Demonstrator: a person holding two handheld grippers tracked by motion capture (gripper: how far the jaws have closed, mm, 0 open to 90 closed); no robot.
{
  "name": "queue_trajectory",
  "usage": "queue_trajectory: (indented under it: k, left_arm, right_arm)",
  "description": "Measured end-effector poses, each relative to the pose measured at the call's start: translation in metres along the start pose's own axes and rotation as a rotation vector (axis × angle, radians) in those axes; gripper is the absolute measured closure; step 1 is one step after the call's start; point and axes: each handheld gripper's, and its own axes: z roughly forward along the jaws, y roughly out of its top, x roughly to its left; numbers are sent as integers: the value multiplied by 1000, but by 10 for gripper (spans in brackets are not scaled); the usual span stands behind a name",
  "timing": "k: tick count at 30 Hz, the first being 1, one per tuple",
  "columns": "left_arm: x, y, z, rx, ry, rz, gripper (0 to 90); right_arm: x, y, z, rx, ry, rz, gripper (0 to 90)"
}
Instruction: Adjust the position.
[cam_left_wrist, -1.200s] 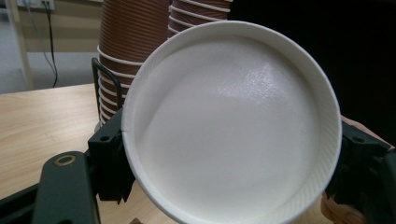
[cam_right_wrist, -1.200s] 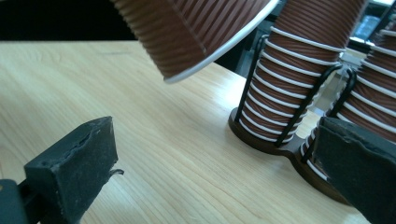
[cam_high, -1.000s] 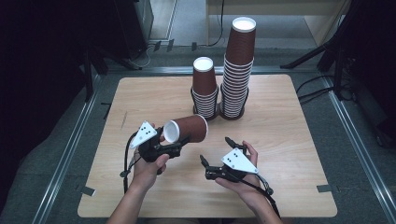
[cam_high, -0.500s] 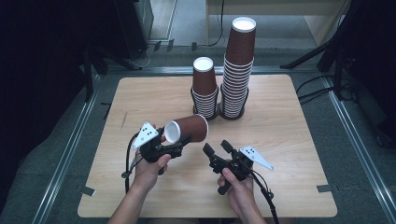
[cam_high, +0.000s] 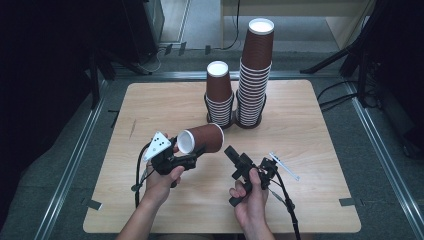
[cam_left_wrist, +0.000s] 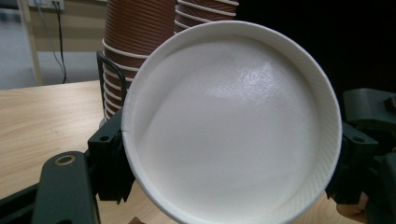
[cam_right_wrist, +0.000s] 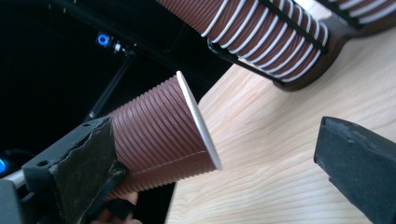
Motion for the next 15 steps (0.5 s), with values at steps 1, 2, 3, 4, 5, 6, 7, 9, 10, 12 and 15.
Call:
queue_trajectory:
  k: [1,2,3,4,5,6,7,9,10,12,15]
  left_arm:
    - [0,0,0,0,0,1,203]
    - [0,0,0,0,0,0,203]
    - [0,-1,0,-1,0,1,203]
    - [0,-1,0,-3,1,2,203]
    - [0,-1,1,-6,3,3,203]
    - [-1,-1,0,-7,3,0,204]
    - [-1,-1,0,-8,4,-1,203]
    - [-1,-1,0,-10,7,1,204]
    - [-1,-1,0,-13,7,1,204]
    - [-1,-1,0,-17,7,2,204]
    - [-2,-2,0,-20,10,6,204]
  right_arm:
    - [1,-1,2,-3,-7,64,0]
    - [1,-1,2,-3,-7,64,0]
    - [2,-1,2,-1,-10,96,0]
    - [3,-2,3,7,-5,169,0]
    - [3,-3,4,9,-1,206,0]
    - [6,-4,5,14,3,256,0]
    - [11,-7,7,17,-2,300,0]
    - [13,-9,8,15,0,320,0]
    - [14,-10,9,17,0,344,0]
    - [15,-12,12,22,-8,396,0]
    - [13,-14,17,25,-15,477,0]
